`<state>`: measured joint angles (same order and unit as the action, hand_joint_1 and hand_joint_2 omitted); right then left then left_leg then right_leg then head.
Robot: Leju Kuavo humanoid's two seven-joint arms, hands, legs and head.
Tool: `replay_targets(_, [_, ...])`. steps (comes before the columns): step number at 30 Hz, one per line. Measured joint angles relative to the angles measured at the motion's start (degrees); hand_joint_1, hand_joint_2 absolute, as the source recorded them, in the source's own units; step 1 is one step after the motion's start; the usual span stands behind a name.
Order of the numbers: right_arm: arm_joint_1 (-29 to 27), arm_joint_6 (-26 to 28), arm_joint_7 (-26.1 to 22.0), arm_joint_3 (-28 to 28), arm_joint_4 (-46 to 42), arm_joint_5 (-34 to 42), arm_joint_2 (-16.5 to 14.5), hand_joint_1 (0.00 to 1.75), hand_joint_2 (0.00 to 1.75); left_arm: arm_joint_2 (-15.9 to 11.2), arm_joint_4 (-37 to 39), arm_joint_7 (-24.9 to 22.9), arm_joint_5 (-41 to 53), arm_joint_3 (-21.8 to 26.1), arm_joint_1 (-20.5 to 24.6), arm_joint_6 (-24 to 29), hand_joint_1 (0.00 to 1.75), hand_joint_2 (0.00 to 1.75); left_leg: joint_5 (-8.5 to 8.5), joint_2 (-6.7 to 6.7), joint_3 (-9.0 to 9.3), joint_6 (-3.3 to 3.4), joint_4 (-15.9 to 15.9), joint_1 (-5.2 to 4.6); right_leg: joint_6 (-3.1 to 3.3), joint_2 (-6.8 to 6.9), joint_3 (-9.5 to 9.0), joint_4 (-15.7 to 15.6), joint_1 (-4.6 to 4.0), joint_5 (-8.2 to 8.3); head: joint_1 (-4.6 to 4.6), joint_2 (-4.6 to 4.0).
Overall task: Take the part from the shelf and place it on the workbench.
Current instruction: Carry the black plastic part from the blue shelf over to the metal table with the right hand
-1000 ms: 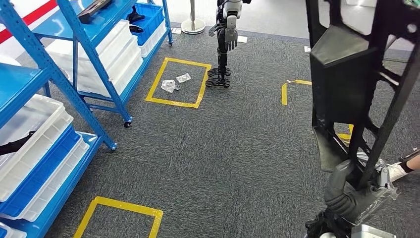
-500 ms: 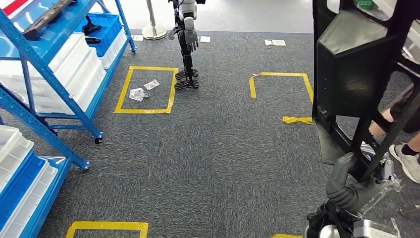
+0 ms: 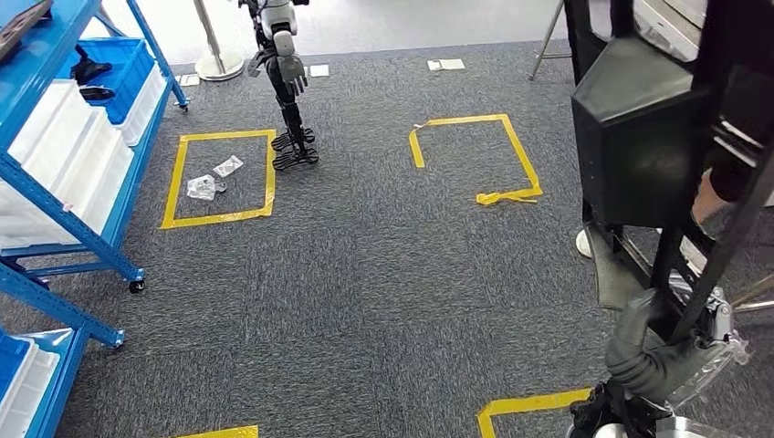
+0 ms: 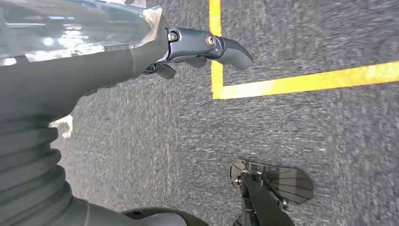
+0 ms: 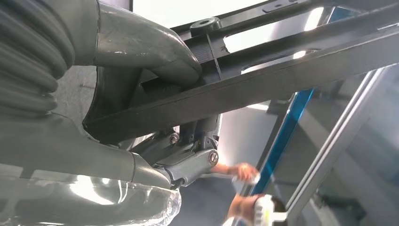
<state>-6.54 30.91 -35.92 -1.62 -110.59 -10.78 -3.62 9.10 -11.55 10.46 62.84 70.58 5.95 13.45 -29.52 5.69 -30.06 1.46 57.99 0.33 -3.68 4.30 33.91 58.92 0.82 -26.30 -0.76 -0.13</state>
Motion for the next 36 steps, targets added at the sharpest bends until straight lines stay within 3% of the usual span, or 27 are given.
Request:
replay_targets(1, [-0.05,-0.15,0.04,0.01,-0.06,0.04,-0.09,1.75,1.75,-0.05,-0.02,0.11,0.04,0.01,0.03,0.1,0.0,1.75,-0.13,0.51,0.21,-0.28,-0.07,-0.16,0.37,0.06,-0.19,-0.44,-0.24,0.09,0.09,0.0])
replay_targets(3, [-0.21,-0.43,0.05,0.02,-0.17,0.04,-0.24,1.75,1.75,-0.06,-0.02,0.27,0.15,0.01,0.09,0.28,0.0,1.75,-0.39,1.38,0.57,-0.81,-0.2,-0.04,1.0,-1.38,-0.07,-0.61,-0.07,0.32,0.2,0.0])
replay_targets(5, [-0.3,-0.73,-0.01,0.04,-0.36,-0.04,-0.46,1.75,1.75,-0.06,-0.02,0.18,0.33,0.0,0.13,0.41,0.0,1.75,-2.14,-0.77,-0.1,-1.31,1.84,0.29,1.83,-2.81,-0.1,-0.81,0.46,0.51,0.38,0.0])
replay_targets(7, [-0.28,-1.03,-0.09,0.04,-0.47,-0.05,-0.8,1.75,1.75,-0.08,-0.01,-0.24,0.55,0.0,0.03,0.5,0.0,1.75,-5.86,-4.38,-3.19,-1.46,8.56,0.44,2.59,-4.18,-0.11,-0.88,0.59,0.58,0.64,0.0])
replay_targets(9, [-0.3,-1.17,-0.13,0.03,-0.44,0.05,-1.05,1.75,1.75,-0.08,0.01,-0.63,0.64,0.01,-0.19,0.52,0.0,1.75,-8.29,-5.62,-6.81,-1.43,15.44,0.43,2.88,-5.71,-0.11,-0.86,0.39,0.58,0.73,0.0])
replay_targets(10, [-0.32,-1.19,-0.13,0.04,-0.43,0.09,-1.1,1.75,1.75,-0.08,0.01,-0.73,0.66,0.02,-0.26,0.53,0.0,1.75,-7.93,-5.75,-7.56,-1.39,16.44,0.44,2.88,-6.53,-0.16,-0.84,0.34,0.58,0.73,0.0])
replay_targets(11, [-0.34,-1.19,-0.13,0.04,-0.41,0.14,-1.13,1.75,1.75,-0.08,0.01,-0.75,0.67,0.02,-0.3,0.54,0.0,1.75,-6.39,-5.89,-7.2,-1.33,15.11,0.49,2.86,-7.38,-0.26,-0.82,0.31,0.58,0.73,0.0])
replay_targets(12, [-0.34,-1.19,-0.13,0.05,-0.4,0.15,-1.16,1.75,1.75,-0.09,0.01,-0.77,0.68,0.01,-0.3,0.55,0.0,1.75,-4.16,-6.38,-5.92,-1.27,11.97,0.62,2.84,-8.21,-0.38,-0.79,0.32,0.58,0.74,0.0])
replay_targets(14, [-0.31,-1.19,-0.15,0.04,-0.4,0.17,-1.25,1.75,1.75,-0.14,0.01,-0.76,0.7,0.0,-0.29,0.56,0.0,1.75,-0.58,-9.13,-2.79,-1.23,4.64,1.11,2.66,-9.69,-0.34,-0.5,0.14,0.54,0.69,0.0])
replay_targets(16, [-0.37,-1.19,-0.25,0.03,-0.4,0.14,-1.38,1.75,1.75,-0.18,0.01,-0.58,0.72,0.0,-0.29,0.59,0.0,1.75,0.26,-10.96,-1.53,-1.1,1.5,1.15,2.0,-10.99,0.16,-0.3,0.07,0.69,0.63,0.0])
replay_targets(18, [-0.69,-1.2,-0.38,0.03,-0.39,0.16,-1.46,1.75,1.75,-0.21,-0.01,-0.1,0.76,0.0,-0.23,0.8,0.0,1.75,0.47,-9.8,-1.5,-0.46,1.2,0.79,1.14,-12.14,0.86,-0.37,0.24,1.03,0.58,0.0])
replay_targets(20, [-0.94,-1.22,-0.52,0.02,-0.35,0.3,-1.46,1.75,1.75,-0.26,-0.02,0.44,0.8,-0.01,-0.14,1.14,0.0,1.75,0.85,-8.2,-1.42,0.46,0.8,0.7,0.84,-10.17,2.19,1.24,0.17,0.28,0.37,0.0])
replay_targets(22, [-0.98,-1.26,-0.66,0.0,-0.21,0.4,-1.49,1.75,1.75,-0.37,-0.02,0.68,0.8,-0.01,-0.16,1.32,0.0,1.75,0.95,-6.49,-1.42,1.08,0.59,0.51,1.01,-6.62,5.16,7.0,0.04,-2.37,0.02,0.0])
replay_targets(24, [-1.14,-1.27,-0.72,-0.02,0.02,0.44,-1.52,1.75,1.75,-0.55,-0.02,0.69,0.86,0.0,-0.25,1.35,0.0,1.75,0.87,-4.7,-1.49,1.31,0.6,0.28,0.93,-5.28,8.59,14.18,0.15,-4.95,-0.17,0.0])
replay_targets(25, [-1.31,-1.27,-0.74,-0.02,0.14,0.47,-1.52,1.75,1.75,-0.63,-0.02,0.68,0.94,0.0,-0.26,1.35,0.0,1.75,0.83,-3.87,-1.51,1.33,0.61,0.23,0.66,-5.05,9.25,15.76,0.26,-5.28,-0.19,0.0])
replay_targets(26, [-1.48,-1.27,-0.74,-0.01,0.23,0.5,-1.52,1.75,1.75,-0.72,-0.02,0.66,1.04,0.0,-0.24,1.35,0.0,1.75,0.78,-3.12,-1.49,1.29,0.61,0.21,0.25,-4.79,8.69,15.01,0.37,-4.79,-0.22,0.0])
replay_targets(27, [-1.59,-1.27,-0.74,-0.01,0.29,0.53,-1.52,1.75,1.75,-0.79,-0.02,0.64,1.13,-0.01,-0.22,1.34,0.0,1.75,0.71,-2.46,-1.42,1.21,0.62,0.21,-0.2,-4.29,6.93,11.97,0.47,-3.65,-0.22,0.0])
replay_targets(29, [-1.64,-1.27,-0.73,-0.01,0.32,0.57,-1.55,1.75,1.75,-0.88,-0.03,0.61,1.21,-0.01,-0.21,1.33,0.0,1.75,0.42,-1.35,-1.14,0.78,0.65,0.02,-0.61,-1.81,2.13,3.78,0.32,-1.24,-0.25,0.0])
replay_targets(31, [-1.62,-1.28,-0.75,-0.03,0.34,0.66,-1.66,1.75,1.75,-0.96,-0.04,0.56,1.22,-0.01,-0.21,1.37,0.0,1.75,0.12,-0.47,-0.82,0.17,0.66,-0.22,-0.09,-0.47,-0.19,-0.13,-0.14,-0.22,-0.06,0.0])
replay_targets(33, [-1.62,-1.63,-0.74,0.0,0.38,0.98,-1.7,1.75,1.75,-0.97,-0.04,0.38,1.14,-0.01,-0.13,1.66,0.0,1.75,0.0,0.43,-0.47,-0.43,0.46,-0.16,0.74,-1.58,-0.11,-0.29,-0.47,0.01,0.09,0.0])
replay_targets(34, [-1.58,-1.99,-0.74,0.0,0.43,1.19,-1.75,1.75,1.75,-1.01,-0.04,0.28,1.07,-0.01,-0.07,1.94,0.0,1.75,-0.26,0.13,-0.39,-0.76,0.63,0.0,1.12,-2.18,-0.11,-0.46,-0.28,0.15,0.12,0.0])
replay_targets(36, [-1.11,-2.71,-0.73,-0.13,0.77,1.56,-2.0,1.75,1.75,-1.18,-0.04,0.15,0.94,-0.01,-0.06,2.45,0.0,1.75,-2.36,-2.25,-1.53,-1.25,3.57,0.29,2.15,-3.42,-0.24,-0.8,0.3,0.46,0.35,0.0])
